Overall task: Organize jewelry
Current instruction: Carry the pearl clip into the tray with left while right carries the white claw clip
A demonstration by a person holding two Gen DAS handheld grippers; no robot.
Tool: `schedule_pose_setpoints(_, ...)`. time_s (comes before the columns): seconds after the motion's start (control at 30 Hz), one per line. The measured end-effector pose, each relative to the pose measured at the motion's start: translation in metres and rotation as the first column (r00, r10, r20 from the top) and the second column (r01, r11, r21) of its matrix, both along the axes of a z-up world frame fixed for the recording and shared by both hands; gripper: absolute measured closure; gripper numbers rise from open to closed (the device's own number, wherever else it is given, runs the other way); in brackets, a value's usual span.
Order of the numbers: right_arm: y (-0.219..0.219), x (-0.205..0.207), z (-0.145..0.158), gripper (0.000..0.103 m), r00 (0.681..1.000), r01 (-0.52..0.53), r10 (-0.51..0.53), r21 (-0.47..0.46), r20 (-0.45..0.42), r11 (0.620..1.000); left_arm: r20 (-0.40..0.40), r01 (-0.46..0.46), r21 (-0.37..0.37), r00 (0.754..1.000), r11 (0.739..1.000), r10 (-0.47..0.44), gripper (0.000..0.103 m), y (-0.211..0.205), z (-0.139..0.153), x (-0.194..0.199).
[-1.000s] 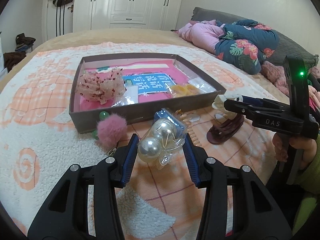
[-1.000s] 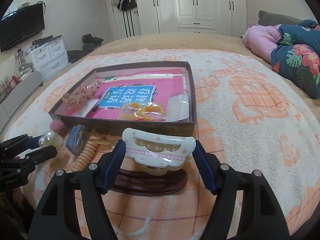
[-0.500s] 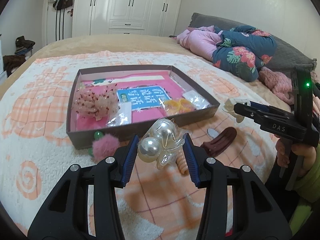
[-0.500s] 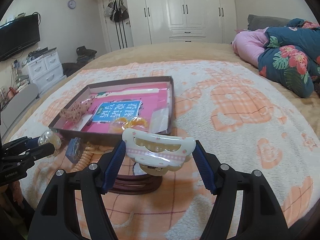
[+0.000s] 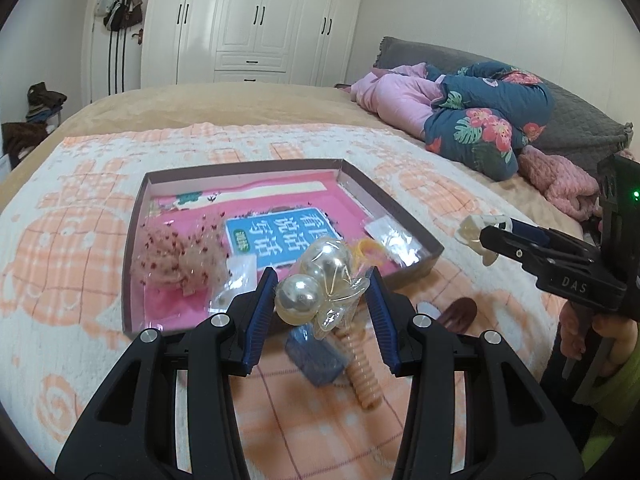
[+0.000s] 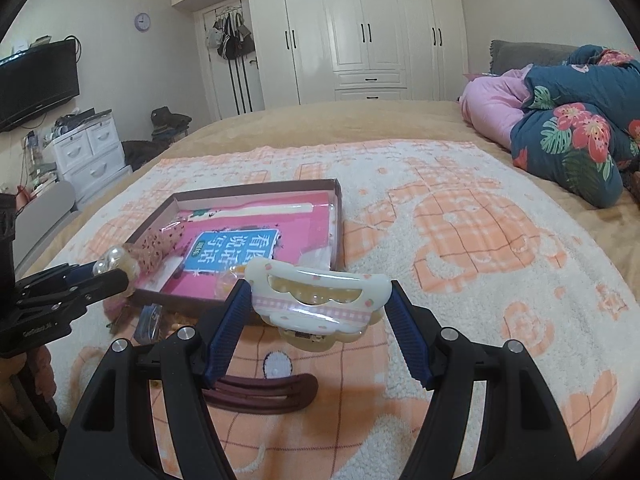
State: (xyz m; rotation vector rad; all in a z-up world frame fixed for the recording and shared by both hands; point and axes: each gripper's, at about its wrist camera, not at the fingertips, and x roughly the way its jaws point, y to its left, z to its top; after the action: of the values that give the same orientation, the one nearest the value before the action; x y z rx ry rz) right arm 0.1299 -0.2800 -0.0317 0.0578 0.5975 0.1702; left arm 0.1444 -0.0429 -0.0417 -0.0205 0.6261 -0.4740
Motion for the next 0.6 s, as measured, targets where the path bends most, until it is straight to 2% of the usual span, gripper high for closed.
schedule_pose_setpoints(0.3, 0.013, 0.013, 0.007, 0.037, 1.000, -0.022, 0.023, -0.011, 0.018, 1.000, 0.023, -0.030, -0.004, 0.999, 1.000, 0.030, 0.066, 0.000, 0.007, 0.017)
schedule_pose_setpoints(0.6, 0.034, 0.029, 0.016, 0.037, 0.997, -0.060, 0.061, -0.031, 0.045, 0.998, 0.022, -0.095, -0.043, 0.995, 0.995, 0.096, 0.066, 0.015, 0.015, 0.044)
